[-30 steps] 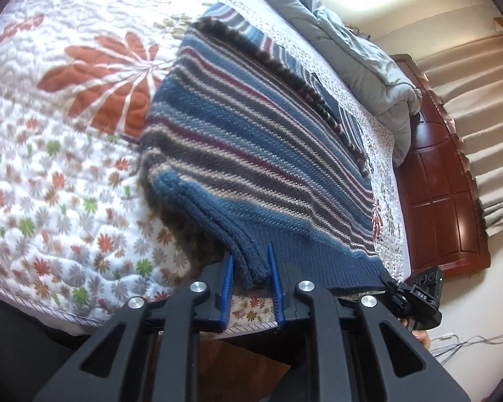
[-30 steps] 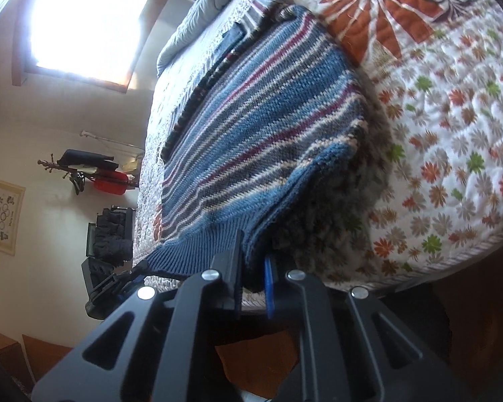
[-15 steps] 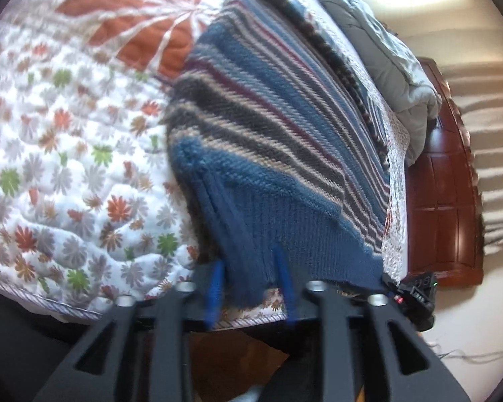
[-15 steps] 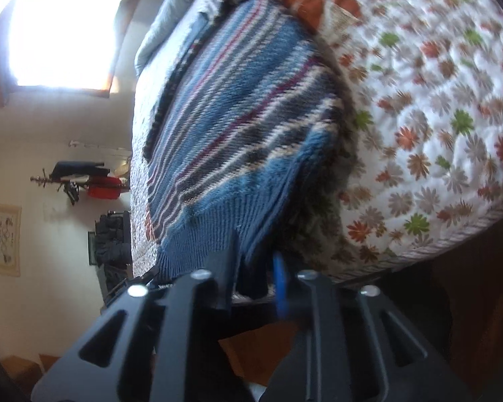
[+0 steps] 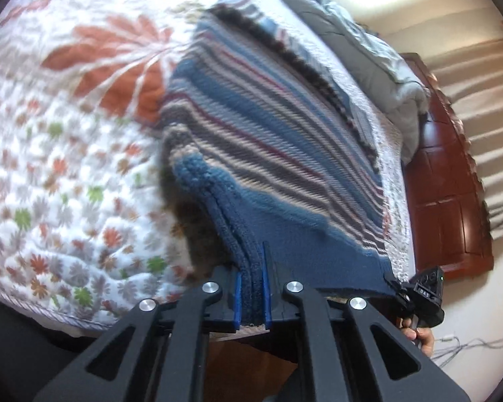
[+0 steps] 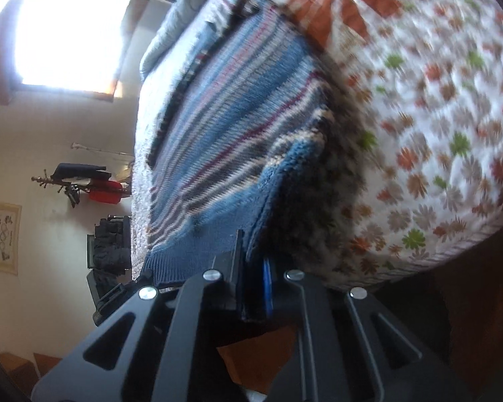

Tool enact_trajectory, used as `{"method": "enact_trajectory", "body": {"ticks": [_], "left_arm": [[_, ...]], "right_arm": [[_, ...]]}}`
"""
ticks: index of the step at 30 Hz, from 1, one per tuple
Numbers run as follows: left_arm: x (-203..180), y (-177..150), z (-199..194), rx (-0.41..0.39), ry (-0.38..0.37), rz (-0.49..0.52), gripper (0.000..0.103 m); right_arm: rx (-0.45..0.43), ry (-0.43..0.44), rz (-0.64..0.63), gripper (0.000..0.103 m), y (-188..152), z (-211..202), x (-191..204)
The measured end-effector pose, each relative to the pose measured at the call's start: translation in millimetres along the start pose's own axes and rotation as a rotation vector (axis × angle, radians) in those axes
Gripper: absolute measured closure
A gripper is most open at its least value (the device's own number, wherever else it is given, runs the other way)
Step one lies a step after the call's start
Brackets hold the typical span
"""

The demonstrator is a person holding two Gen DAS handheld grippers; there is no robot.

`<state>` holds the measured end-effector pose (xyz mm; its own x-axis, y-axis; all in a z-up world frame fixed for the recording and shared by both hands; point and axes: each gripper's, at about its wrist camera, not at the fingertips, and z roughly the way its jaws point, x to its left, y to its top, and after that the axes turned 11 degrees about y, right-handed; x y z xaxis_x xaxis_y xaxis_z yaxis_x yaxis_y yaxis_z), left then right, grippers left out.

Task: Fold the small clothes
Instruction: 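Lift the hem with both grippers and fold it over the sweater body toward the collar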

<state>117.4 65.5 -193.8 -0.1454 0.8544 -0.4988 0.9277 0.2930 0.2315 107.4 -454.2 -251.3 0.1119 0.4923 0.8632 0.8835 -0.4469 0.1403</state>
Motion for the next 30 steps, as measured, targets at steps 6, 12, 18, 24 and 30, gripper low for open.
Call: {"method": "enact_trajectory", "body": {"ticks": [6, 12, 18, 24, 30], "left_arm": [[-15, 20, -30, -0.057, -0.070, 0.012, 0.095], [-30, 55, -58, -0.124, -0.144, 0.018, 0.095], [-56, 104, -77, -0.188, -0.161, 0.060, 0.095], [-64, 159, -66, -0.187, -0.218, 0.017, 0.095], [-64, 205, -36, -0.171, -0.216, -0.021, 0.095]], "right_arm": [[-0.014, 0.055, -0.062, 0.096, 11, -10, 34], [-0.049, 0.107, -0.131, 0.096, 42, -24, 73], [-0.079, 0.129, -0.186, 0.096, 91, -22, 109], [-0.090, 0.134, -0.181, 0.096, 148, -1, 121], [-0.086, 0.116, -0.145, 0.096, 195, 25, 112]]}}
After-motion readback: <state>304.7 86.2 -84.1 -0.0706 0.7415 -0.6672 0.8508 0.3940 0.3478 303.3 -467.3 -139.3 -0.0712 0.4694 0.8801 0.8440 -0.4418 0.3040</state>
